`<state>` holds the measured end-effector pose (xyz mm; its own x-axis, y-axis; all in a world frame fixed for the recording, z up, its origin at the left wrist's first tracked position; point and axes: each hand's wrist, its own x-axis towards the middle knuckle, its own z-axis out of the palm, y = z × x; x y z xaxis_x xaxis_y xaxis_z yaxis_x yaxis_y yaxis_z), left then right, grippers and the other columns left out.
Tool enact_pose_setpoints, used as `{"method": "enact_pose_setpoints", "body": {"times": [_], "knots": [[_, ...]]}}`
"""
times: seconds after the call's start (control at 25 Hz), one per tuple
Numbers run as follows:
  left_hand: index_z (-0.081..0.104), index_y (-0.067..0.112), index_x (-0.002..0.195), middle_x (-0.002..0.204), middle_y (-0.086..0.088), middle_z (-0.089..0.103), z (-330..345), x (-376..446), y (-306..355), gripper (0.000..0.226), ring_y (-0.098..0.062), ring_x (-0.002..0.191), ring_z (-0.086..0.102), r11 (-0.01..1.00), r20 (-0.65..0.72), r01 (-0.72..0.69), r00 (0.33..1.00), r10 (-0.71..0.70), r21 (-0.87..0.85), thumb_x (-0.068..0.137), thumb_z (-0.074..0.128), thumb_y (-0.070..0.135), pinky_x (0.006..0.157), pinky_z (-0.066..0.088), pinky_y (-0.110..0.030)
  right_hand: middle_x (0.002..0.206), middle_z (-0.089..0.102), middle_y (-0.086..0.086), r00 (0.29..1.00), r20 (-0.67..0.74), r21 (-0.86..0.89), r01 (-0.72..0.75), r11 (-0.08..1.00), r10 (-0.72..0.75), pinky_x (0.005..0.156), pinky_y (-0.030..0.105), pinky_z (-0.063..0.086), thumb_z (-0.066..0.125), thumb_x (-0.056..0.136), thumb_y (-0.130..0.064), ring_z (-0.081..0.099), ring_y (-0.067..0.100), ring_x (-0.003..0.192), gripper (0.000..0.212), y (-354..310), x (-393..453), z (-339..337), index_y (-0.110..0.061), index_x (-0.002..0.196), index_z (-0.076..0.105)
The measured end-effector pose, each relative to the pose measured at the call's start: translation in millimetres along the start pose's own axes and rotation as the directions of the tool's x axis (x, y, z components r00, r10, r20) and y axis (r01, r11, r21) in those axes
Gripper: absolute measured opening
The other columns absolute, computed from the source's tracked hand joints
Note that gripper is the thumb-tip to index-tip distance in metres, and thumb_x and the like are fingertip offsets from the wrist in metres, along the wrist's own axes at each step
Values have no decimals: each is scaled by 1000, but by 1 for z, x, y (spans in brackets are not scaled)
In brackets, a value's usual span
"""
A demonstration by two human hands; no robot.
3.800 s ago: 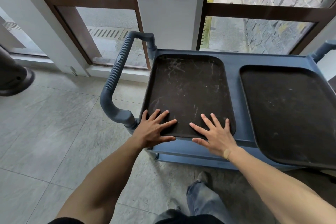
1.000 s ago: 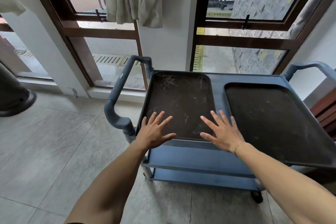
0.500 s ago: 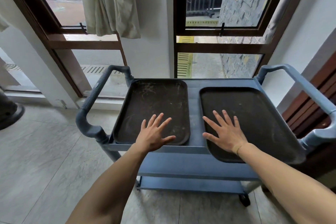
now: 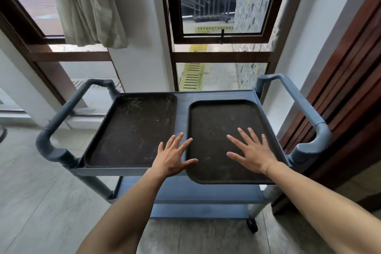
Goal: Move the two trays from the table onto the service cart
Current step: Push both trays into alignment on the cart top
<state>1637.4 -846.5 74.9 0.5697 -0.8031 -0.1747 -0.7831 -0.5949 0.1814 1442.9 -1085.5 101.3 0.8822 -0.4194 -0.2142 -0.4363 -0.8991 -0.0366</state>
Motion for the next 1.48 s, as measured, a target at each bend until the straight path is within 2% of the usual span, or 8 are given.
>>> {"method": "enact_pose_setpoints", "body": {"times": [0.12,0.28,0.48,0.64,0.76,0.92,1.08,1.48], "knots": [[4,47,154,167,5,-8,5,3,30,91,-21,153,-5,1000,21,-7,1000,7,-20,77,27,89,118,9,-61,165,-14,-5,999,11,28,37,999,-37,118,62,-5,0,72,-89,-17,26,150,85,19,-9,6,-56,150,-4],[4,49,154,167,6,-9,14,0,51,103,-21,153,-4,999,75,-24,997,26,-28,64,17,97,118,10,-62,165,-14,-6,994,60,30,93,995,-95,116,64,-5,-1,70,-92,-16,26,150,85,34,-22,26,-58,148,-5],[0,53,152,166,7,-14,30,5,64,109,-24,152,-9,999,186,-48,981,46,6,57,18,102,115,-1,-66,164,-17,-9,987,136,43,78,996,-83,112,68,-7,4,66,-97,-17,28,150,87,50,-36,53,-63,145,-8],[-3,56,150,165,6,-19,41,16,73,110,-28,151,-17,993,270,-108,959,91,47,57,35,100,111,-8,-70,164,-18,-8,979,194,27,64,998,-68,112,70,-6,6,60,-101,-17,32,150,91,63,-40,62,-66,143,-6],[-4,56,150,165,4,-19,46,19,73,110,-32,150,-19,984,302,-142,947,105,104,58,38,99,107,-14,-72,165,-16,-7,974,210,-13,86,996,-82,111,71,-9,6,56,-102,-17,35,149,93,67,-40,66,-68,141,-9],[-6,57,149,166,2,-16,49,23,74,110,-36,149,-17,976,319,-178,939,129,128,57,38,98,100,-20,-76,165,-13,-6,979,179,-24,102,994,-96,102,74,-18,4,55,-101,-17,37,149,89,63,-35,73,-69,135,-21],[-10,57,149,165,0,-18,53,28,71,110,-39,149,-18,966,312,-206,938,149,158,58,41,95,97,-23,-76,166,-12,-5,984,148,-24,100,995,-96,100,76,-19,2,58,-100,-12,40,149,83,64,-29,77,-71,130,-29],[-15,60,145,165,1,-19,53,64,71,103,-39,149,-17,964,268,-213,949,165,160,61,29,98,98,-23,-75,165,-13,-5,987,129,-28,96,995,-92,98,77,-22,2,60,-101,-11,41,149,85,83,4,76,-69,134,-25]]}}
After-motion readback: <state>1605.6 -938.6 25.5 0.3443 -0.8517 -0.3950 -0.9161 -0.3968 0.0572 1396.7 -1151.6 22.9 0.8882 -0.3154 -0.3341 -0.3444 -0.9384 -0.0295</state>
